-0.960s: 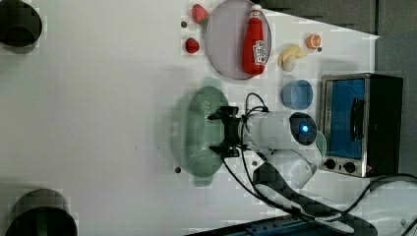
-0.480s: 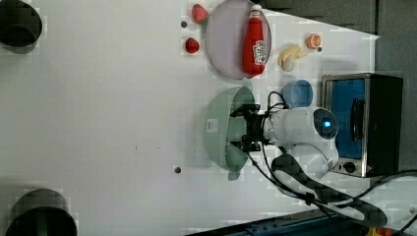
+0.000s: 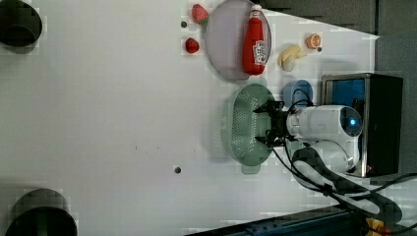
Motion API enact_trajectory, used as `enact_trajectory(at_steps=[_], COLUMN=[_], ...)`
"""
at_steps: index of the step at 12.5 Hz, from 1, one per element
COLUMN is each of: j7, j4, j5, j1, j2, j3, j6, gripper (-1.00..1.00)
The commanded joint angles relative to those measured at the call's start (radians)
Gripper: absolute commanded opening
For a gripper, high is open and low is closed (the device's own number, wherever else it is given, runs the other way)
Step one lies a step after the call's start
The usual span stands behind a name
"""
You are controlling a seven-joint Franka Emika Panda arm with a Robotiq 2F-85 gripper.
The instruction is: Drag strainer left to right.
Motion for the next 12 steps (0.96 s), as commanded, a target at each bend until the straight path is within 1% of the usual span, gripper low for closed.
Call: enact_trajectory(at_steps=[1, 8, 10, 12], j7=[-0.135, -0.222, -0.3, -0.412], j4=[0.007, 0.007, 0.006, 0.0], j5=[0.013, 0.013, 0.013, 0.013], j1=[-0.005, -0.009, -0.01, -0.01], j2=[-0.006, -0.006, -0.006, -0.034], j3=[-0.076, -0.209, -0.219, -0.199], j6=[0.008, 0.032, 0.04, 0.037], gripper=[1.0, 1.0, 1.0, 1.0])
